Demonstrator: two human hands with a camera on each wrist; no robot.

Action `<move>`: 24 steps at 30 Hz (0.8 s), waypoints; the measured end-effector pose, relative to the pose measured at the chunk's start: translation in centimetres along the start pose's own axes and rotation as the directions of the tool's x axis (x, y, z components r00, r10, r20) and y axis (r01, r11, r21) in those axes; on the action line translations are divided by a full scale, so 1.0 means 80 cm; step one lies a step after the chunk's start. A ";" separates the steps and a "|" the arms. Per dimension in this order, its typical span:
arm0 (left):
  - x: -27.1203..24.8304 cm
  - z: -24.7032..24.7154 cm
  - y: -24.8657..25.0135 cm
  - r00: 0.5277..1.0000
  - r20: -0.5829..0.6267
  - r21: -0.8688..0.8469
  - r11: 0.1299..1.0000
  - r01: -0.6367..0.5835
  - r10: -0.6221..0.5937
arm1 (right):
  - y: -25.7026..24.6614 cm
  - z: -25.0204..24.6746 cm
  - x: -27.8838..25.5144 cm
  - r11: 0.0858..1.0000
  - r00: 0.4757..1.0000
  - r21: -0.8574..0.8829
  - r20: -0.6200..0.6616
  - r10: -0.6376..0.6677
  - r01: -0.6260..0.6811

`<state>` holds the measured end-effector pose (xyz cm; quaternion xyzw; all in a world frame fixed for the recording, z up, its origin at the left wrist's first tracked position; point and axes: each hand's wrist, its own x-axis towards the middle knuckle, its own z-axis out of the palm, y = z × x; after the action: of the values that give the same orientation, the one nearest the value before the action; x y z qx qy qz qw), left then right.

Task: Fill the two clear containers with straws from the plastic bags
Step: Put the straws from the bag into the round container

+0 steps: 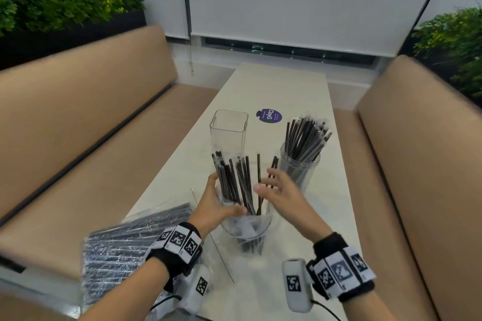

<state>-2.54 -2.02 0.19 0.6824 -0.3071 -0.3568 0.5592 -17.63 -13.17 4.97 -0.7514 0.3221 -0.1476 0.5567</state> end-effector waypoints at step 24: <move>-0.015 0.051 0.012 0.986 0.134 -0.041 0.995 -0.090 0.095 | 0.017 0.061 0.017 0.982 0.951 0.080 -0.273 -0.146 0.174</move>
<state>-6.60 -3.42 0.81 0.6316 -0.3696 -0.3815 0.5647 -14.19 -10.69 1.88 -0.7188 0.3239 -0.3080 0.5326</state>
